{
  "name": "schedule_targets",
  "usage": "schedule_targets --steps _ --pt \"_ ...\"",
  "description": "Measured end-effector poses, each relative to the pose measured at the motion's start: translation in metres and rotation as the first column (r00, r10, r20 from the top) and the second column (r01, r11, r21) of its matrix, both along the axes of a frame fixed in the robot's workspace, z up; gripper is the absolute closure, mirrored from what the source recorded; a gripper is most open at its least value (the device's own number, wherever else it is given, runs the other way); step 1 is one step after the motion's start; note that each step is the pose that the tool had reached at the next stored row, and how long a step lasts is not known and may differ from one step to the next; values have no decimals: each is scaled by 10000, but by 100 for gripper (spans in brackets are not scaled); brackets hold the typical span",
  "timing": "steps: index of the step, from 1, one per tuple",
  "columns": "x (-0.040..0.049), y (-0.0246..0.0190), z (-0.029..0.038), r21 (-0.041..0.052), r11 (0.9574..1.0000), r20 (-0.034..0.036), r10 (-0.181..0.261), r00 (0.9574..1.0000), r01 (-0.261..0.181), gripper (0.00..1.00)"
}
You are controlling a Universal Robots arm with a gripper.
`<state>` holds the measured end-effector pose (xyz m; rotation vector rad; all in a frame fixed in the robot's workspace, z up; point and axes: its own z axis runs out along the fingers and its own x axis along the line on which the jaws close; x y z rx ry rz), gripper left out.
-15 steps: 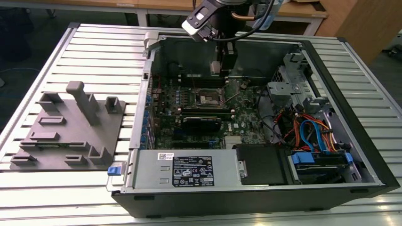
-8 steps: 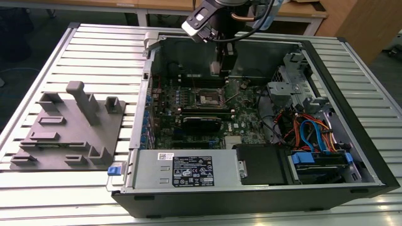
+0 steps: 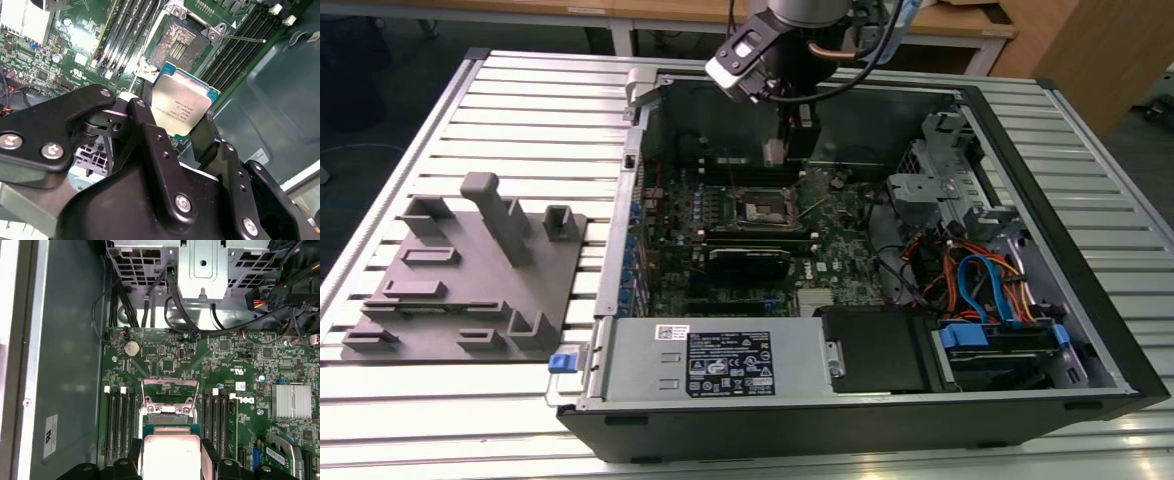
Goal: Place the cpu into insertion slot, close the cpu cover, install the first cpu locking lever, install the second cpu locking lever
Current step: 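Place the cpu into insertion slot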
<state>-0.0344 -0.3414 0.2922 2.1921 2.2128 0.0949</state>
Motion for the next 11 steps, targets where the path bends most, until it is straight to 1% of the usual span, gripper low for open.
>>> schedule_targets --steps 11 --pt "-3 0 -14 1 10000 -2 0 10000 0 46"
